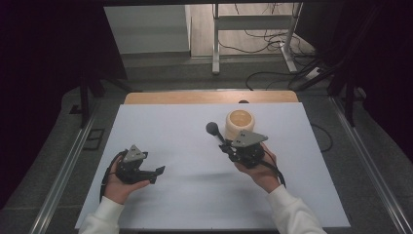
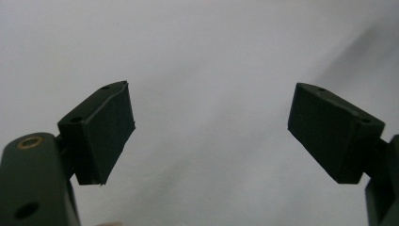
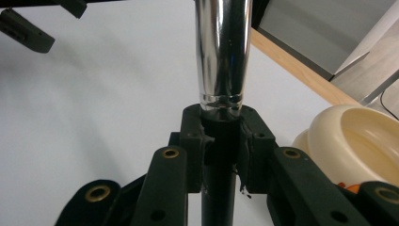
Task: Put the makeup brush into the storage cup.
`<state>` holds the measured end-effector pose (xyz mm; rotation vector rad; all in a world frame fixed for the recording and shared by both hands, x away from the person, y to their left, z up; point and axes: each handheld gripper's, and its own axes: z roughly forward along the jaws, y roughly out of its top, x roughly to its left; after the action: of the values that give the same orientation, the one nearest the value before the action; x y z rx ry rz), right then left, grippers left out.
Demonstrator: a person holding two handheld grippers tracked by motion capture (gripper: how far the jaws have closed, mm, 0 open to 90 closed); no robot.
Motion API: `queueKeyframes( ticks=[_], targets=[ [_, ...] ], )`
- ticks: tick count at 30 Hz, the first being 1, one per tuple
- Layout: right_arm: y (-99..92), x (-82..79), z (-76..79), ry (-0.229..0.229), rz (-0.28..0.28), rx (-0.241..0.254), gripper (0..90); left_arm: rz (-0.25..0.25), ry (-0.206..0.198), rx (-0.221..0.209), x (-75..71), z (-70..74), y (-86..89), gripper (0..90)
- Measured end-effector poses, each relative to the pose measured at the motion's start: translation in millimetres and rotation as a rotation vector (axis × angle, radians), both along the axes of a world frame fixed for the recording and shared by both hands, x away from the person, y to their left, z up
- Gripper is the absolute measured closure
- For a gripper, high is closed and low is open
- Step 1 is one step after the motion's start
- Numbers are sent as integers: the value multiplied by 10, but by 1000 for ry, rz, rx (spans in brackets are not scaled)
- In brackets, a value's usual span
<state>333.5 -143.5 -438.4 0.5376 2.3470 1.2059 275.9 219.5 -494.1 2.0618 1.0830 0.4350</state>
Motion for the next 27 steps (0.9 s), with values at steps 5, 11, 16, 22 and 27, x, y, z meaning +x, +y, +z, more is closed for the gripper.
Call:
queueKeyframes(
  ticks=[5,11,16,22,27],
  targets=[
    [-42,20,72,4,-13,34,746,2,-1,-5,5,10,3,160],
    [0,97,102,21,-21,66,746,-8,0,-3,-1,16,-18,160],
    [57,168,139,29,-21,98,746,-9,1,1,5,10,-6,160],
    [52,231,152,33,-19,133,746,-7,1,5,7,9,-11,160],
    [-8,270,146,37,-31,147,746,-8,1,17,12,5,-28,160]
  ],
)
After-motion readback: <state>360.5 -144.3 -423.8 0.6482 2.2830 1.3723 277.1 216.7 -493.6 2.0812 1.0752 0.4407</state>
